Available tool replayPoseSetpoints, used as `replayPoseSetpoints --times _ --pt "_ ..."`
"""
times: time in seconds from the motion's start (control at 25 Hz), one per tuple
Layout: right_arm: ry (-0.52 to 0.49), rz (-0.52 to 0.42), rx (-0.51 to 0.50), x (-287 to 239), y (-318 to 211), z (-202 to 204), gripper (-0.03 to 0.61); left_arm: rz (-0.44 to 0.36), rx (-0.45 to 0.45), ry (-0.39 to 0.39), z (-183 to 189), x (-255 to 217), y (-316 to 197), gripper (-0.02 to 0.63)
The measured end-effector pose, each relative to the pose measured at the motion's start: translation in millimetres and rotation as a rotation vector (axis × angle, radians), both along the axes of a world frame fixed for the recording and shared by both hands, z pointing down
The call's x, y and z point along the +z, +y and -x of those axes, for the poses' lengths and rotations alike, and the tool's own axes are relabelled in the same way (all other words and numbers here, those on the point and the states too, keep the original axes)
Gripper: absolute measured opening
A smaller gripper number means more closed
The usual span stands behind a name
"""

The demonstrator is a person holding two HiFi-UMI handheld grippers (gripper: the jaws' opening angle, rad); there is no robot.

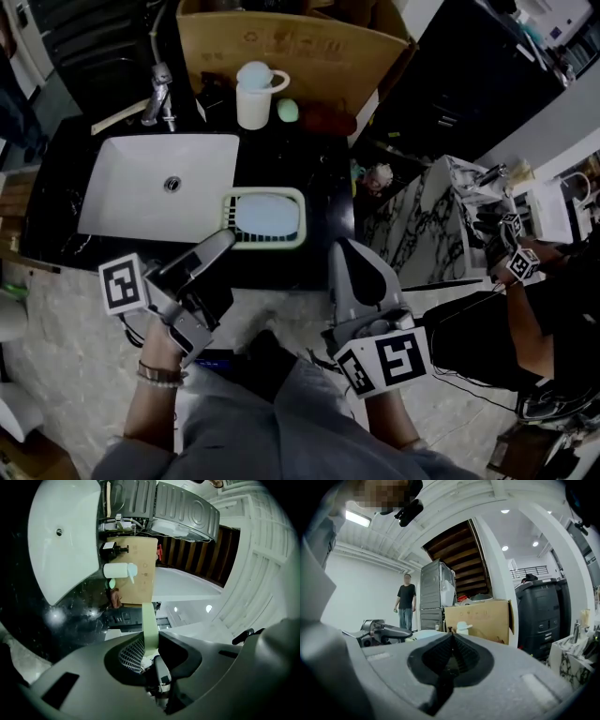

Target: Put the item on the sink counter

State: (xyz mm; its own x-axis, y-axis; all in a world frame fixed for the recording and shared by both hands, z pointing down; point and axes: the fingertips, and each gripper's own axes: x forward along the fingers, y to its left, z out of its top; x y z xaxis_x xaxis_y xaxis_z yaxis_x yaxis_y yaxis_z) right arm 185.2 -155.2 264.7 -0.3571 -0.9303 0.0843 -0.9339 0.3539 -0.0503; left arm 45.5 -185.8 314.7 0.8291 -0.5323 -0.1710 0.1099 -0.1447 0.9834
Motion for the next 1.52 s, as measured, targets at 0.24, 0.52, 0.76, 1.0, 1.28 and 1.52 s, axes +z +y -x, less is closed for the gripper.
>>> replayPoseSetpoints --times 0.24,0.52,0.76,1.0,1.28,1.52 --pt "-0.007 0.002 -0.03 -1 -26 -14 -0.003 0.005 -0.023 -0.021 -11 2 -25 0.089" --pt "-0.01 0.012 -0.041 5 -42 -24 -0.003 0.003 -0.033 -0.048 -16 7 -49 0.089" --pt "-0.018 0.024 -0.025 9 -51 -26 -0.003 0.013 -0.016 -0.058 -21 16 -69 0.089" --pt "-0.004 0.05 -0.01 16 -63 -19 -0.003 0.048 0.001 -0.049 -16 30 -95 0.089" --pt "0.013 0.082 0.015 30 -77 -7 -0.003 0.068 0.026 -0.087 -13 50 -128 0.089" --pt "0.031 0.098 0.049 44 -91 -2 -0.003 0.096 0.034 -0.093 -8 69 -151 0.089"
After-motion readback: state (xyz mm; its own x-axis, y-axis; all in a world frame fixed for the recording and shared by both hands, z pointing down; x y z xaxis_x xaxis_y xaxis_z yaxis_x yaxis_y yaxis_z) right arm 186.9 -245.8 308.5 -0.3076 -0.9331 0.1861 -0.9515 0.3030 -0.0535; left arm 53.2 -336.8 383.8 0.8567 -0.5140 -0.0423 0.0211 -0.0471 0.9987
